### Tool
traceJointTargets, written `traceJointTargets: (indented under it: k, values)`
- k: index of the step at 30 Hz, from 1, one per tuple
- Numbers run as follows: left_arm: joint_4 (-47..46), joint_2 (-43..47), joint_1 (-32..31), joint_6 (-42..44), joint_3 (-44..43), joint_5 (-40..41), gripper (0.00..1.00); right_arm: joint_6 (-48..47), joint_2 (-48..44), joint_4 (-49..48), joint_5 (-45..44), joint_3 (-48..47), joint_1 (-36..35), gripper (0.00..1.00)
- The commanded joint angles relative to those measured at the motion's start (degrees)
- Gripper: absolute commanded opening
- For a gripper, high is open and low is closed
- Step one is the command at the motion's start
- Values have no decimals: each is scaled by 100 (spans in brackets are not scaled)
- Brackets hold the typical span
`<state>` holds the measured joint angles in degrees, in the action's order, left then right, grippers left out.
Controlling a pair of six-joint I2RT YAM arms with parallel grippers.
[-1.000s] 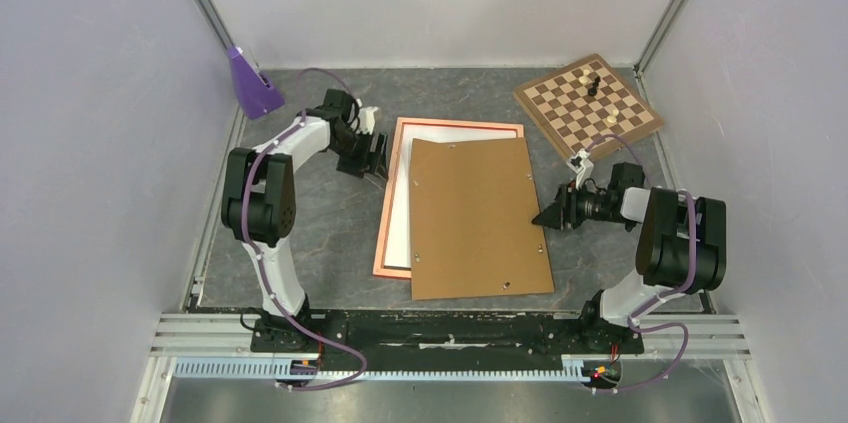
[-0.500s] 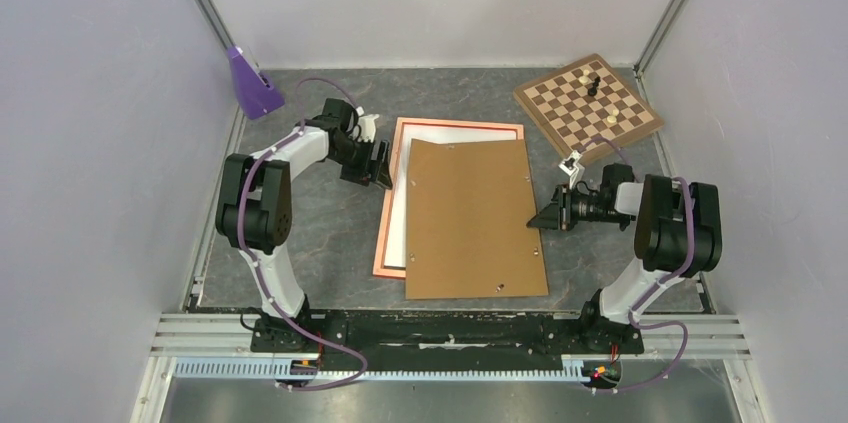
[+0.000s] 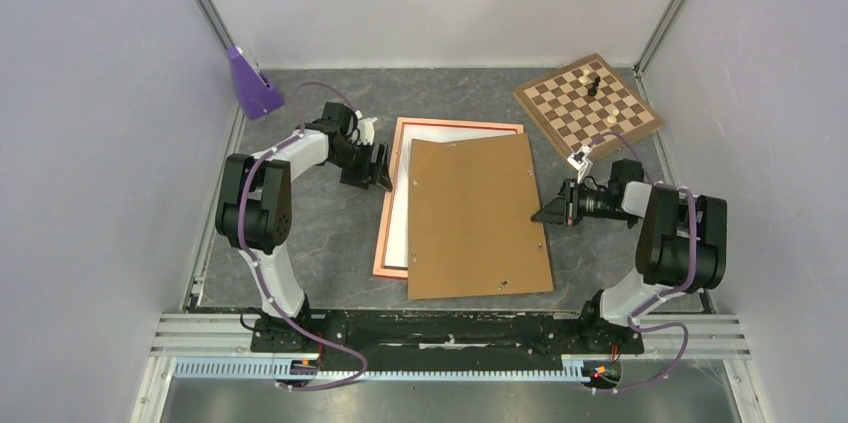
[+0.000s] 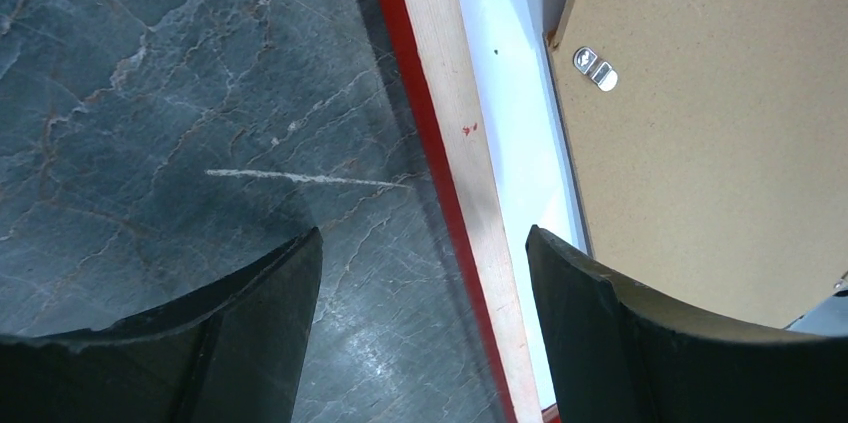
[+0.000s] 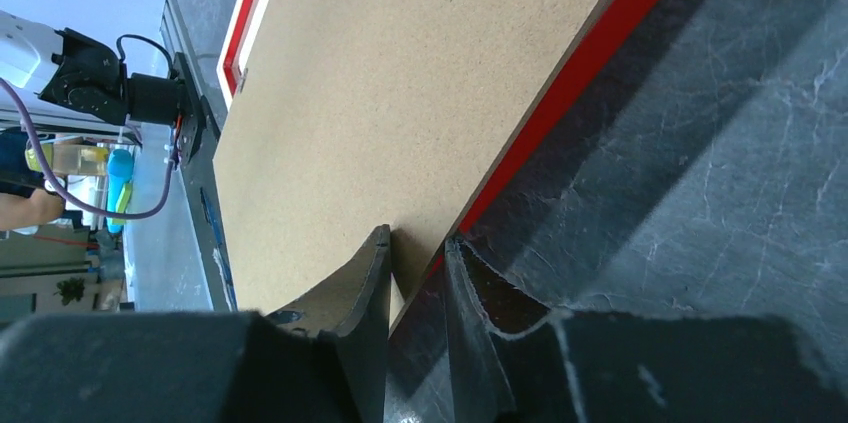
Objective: Put the photo into the frame
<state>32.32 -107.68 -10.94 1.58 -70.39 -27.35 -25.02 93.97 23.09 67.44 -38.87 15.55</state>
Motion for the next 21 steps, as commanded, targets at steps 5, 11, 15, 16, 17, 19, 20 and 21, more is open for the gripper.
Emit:
traceJointTargets:
  k: [5, 11, 15, 16, 17, 19, 20, 21]
  values:
    - [-444, 305, 48, -317, 103, -379, 81, 691, -535, -1065, 223, -99, 25, 0]
    - [-563, 422, 74, -292, 166, -415, 81, 3105, -1077, -3855, 35, 775, -15, 0]
    - [-577, 440, 80, -299, 140, -439, 81, 3870, -1201, -4836, -171, 1061, -228, 0]
    - [-602, 455, 83, -298, 148, -439, 81, 4155, -1238, -5207, -226, 1171, -268, 0]
    - [-625, 454, 85, -306, 157, -429, 81, 4523, -1286, -5575, -260, 1315, -295, 0]
    - [-637, 464, 83, -306, 157, -442, 81, 5135, -1342, -6318, -352, 1548, -330, 0]
    - [-646, 467, 88, -308, 157, -442, 81, 5342, -1380, -6639, -425, 1651, -346, 0]
    - [-654, 467, 83, -312, 157, -446, 81, 5615, -1425, -6943, -507, 1754, -351, 0]
